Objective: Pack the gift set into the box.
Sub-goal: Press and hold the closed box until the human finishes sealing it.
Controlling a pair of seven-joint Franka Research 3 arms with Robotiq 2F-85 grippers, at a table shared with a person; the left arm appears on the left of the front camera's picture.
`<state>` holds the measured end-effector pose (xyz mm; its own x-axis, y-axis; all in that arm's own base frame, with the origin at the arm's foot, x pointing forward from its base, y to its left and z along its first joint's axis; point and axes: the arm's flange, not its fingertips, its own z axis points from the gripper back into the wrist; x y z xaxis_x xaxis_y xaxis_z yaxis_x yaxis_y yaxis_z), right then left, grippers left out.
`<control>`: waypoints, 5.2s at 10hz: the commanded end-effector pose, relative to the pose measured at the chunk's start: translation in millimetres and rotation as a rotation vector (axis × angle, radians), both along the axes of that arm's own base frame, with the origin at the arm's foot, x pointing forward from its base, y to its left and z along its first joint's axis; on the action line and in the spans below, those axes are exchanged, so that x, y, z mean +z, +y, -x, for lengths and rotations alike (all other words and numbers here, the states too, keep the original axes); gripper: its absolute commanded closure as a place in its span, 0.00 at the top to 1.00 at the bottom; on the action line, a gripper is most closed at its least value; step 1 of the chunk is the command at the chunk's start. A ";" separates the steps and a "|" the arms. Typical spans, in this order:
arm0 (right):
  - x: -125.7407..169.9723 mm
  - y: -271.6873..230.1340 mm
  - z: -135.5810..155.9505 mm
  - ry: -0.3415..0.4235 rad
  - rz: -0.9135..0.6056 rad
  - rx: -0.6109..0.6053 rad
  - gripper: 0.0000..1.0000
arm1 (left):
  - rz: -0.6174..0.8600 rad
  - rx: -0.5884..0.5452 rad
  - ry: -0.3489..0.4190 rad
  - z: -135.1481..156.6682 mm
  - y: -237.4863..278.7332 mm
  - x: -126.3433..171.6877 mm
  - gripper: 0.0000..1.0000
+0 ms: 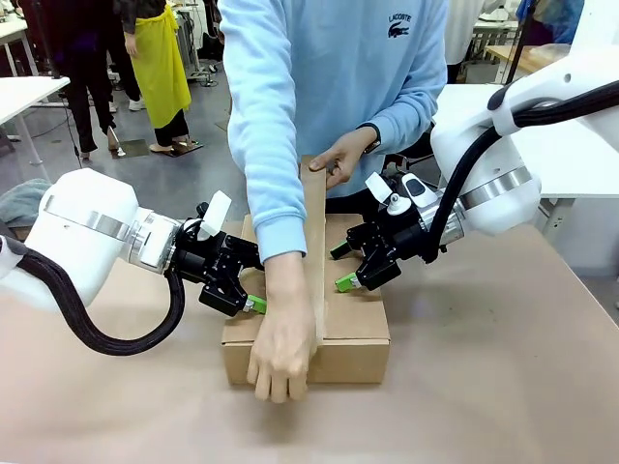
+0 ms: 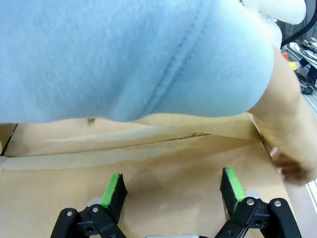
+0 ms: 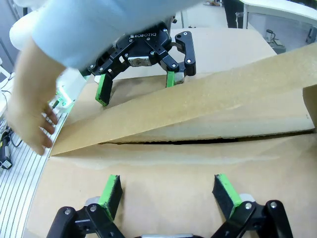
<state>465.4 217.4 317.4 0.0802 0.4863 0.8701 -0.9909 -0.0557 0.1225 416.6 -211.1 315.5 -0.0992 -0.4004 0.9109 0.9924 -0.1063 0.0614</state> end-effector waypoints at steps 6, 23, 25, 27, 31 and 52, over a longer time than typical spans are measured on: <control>-3.0 -0.6 0.7 0.006 0.004 -0.006 1.00 | -0.003 -0.013 0.001 1.1 0.5 -0.8 1.00; -3.0 -0.6 0.7 0.006 0.004 -0.006 1.00 | -0.003 -0.013 0.001 1.1 0.5 -0.8 1.00; -3.0 -0.6 0.7 0.006 0.004 -0.006 1.00 | -0.003 -0.013 0.001 1.1 0.5 -0.8 1.00; -3.0 -0.6 0.7 0.006 0.004 -0.006 1.00 | -0.003 -0.013 0.001 1.1 0.5 -0.8 1.00; -3.0 -0.6 0.7 0.006 0.004 -0.006 1.00 | -0.003 -0.013 0.001 1.1 0.5 -0.8 1.00; -3.0 -0.6 0.7 0.006 0.004 -0.006 1.00 | -0.003 -0.013 0.001 1.1 0.5 -0.8 1.00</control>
<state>465.8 217.0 317.7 0.0806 0.4849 0.8709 -0.9909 -0.0558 0.1228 416.3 -211.2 315.2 -0.0998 -0.4014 0.9105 0.9922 -0.1083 0.0611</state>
